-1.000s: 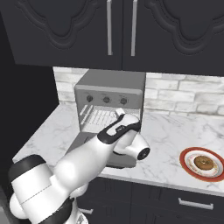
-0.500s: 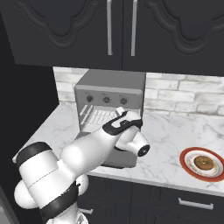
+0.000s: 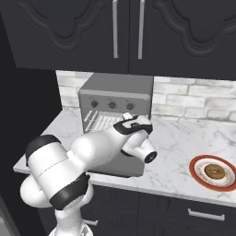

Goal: Pick up the bagel from the plate, place it on the toaster oven rack, close the door, and set the timer.

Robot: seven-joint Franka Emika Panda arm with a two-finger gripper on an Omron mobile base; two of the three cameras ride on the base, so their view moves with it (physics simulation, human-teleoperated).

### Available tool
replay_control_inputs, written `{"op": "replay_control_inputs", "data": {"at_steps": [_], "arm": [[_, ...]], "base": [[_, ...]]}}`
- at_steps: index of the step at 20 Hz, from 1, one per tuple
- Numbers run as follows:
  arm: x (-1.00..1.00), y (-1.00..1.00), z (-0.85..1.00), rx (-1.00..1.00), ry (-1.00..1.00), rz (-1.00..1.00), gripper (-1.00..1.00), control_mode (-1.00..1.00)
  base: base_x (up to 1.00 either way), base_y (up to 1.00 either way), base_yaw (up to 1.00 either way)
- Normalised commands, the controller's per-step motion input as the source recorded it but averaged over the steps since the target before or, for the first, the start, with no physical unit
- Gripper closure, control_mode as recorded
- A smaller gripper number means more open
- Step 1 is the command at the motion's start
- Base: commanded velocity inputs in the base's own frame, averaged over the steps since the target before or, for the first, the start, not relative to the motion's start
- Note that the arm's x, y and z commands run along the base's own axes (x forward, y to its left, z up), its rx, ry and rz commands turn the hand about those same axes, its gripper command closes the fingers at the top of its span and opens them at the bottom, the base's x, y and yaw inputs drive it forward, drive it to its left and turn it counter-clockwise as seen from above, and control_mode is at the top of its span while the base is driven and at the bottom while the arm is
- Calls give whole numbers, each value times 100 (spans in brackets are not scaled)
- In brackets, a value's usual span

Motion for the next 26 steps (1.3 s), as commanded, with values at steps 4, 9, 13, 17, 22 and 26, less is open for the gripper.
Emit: {"op": "replay_control_inputs", "data": {"at_steps": [4,9,13,17,22,26], "arm": [[28,0,-16,0,-1,0,-100,-100],[29,0,-18,0,0,0,-100,-100],[29,0,-21,0,0,0,-100,-100],[32,0,-17,0,0,0,-100,-100],[23,0,-18,0,0,0,100,-100],[2,0,-16,0,0,0,100,-100]], "base": [[0,0,0],[0,0,0],[0,0,0],[0,0,0],[0,0,0],[0,0,0]]}}
